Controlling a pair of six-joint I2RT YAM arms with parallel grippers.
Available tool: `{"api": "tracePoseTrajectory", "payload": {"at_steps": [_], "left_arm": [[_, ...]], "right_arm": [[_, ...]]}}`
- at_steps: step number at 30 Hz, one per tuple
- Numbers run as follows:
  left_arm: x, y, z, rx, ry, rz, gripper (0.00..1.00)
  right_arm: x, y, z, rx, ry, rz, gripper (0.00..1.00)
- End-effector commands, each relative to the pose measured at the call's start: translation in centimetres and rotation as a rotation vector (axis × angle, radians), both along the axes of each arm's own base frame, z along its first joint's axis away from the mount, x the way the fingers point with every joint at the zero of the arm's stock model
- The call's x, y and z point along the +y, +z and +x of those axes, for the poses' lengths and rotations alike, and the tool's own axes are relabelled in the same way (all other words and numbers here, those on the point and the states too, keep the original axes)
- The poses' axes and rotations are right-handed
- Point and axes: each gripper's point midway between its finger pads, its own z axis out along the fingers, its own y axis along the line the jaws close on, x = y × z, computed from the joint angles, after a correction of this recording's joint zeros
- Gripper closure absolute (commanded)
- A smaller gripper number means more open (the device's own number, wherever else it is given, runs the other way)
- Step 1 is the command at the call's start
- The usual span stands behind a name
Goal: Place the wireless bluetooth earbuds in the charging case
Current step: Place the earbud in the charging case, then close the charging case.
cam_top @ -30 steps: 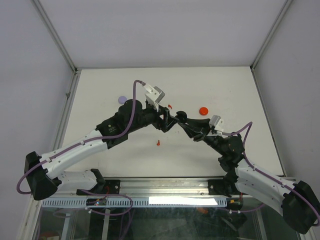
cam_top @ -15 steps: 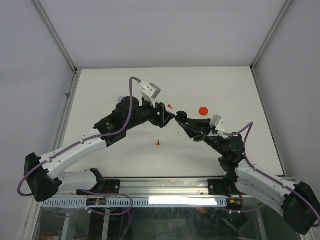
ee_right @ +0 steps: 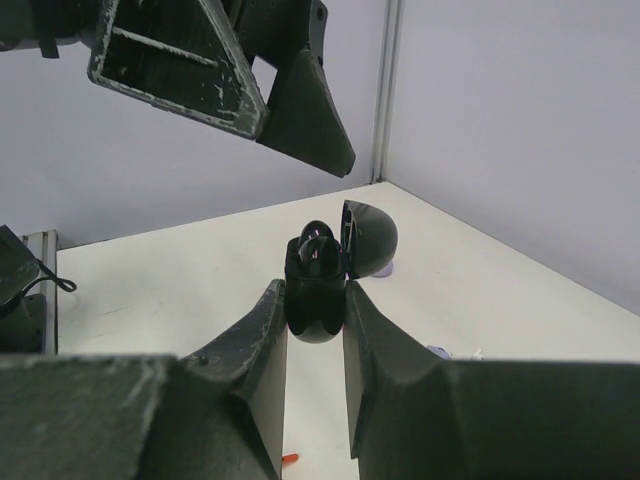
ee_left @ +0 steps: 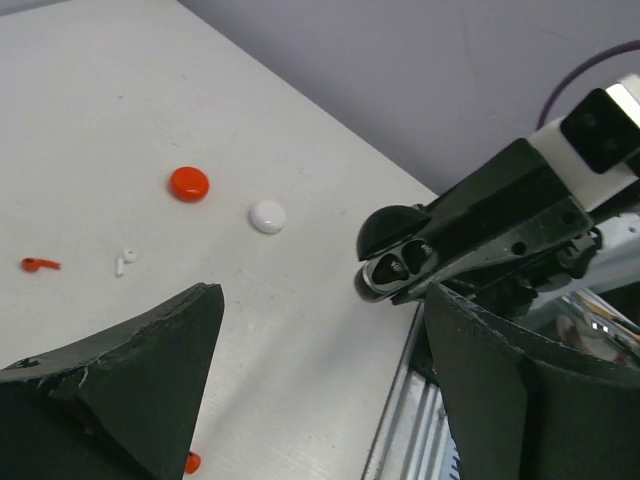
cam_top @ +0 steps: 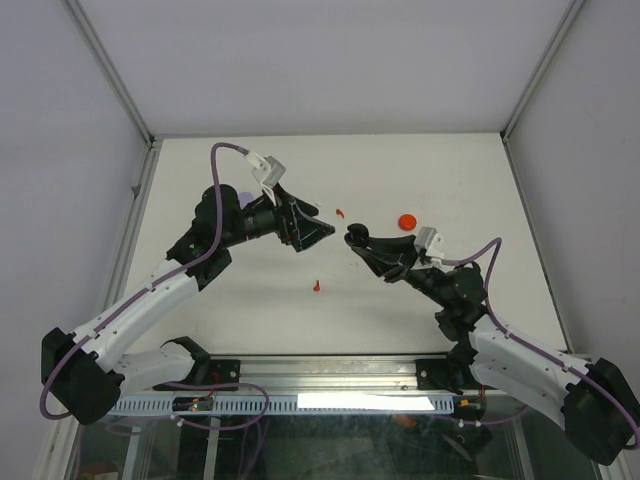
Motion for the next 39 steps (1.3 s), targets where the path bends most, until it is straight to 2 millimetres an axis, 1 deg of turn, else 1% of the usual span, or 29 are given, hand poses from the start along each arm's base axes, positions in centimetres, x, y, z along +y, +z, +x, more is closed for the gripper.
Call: {"api": "tracePoseTrajectory", "payload": {"at_steps": [1, 7, 12, 16, 23, 30, 34, 39], "left_arm": [[-1.4, 2.8, -2.9, -0.015, -0.216, -0.131, 0.15], [-2.5, 2.6, -3.6, 0.033, -0.319, -0.168, 0.12], [-3.1, 1.5, -3.0, 0.09, -0.33, -0.163, 0.11], [-3.4, 1.1, -2.9, 0.107, -0.34, -0.159, 0.11], [-4.1, 1.0, -3.9, 0.138, -0.433, -0.17, 0.15], [-3.7, 2.4, -5.4, 0.061, -0.489, -0.198, 0.19], [-3.2, 3.4, -6.1, 0.002, -0.498, -0.222, 0.2], [-2.9, 3.8, -6.8, -0.012, -0.529, -0.229, 0.21]], "right_arm": [[0.7, 3.1, -0.8, -0.049, 0.061, 0.045, 1.0], [1.2, 3.3, -1.1, -0.041, 0.097, 0.042, 1.0], [1.6, 3.7, -1.5, -0.048, 0.132, 0.053, 1.0], [1.9, 4.0, -1.9, -0.047, 0.164, 0.055, 1.0], [2.2, 4.5, -1.9, -0.044, 0.185, 0.079, 1.0], [2.7, 3.7, -1.5, 0.015, 0.196, 0.069, 1.0], [3.1, 2.6, -0.9, 0.082, 0.188, 0.031, 1.0], [3.3, 1.7, -0.8, 0.124, 0.189, 0.008, 1.0]]}}
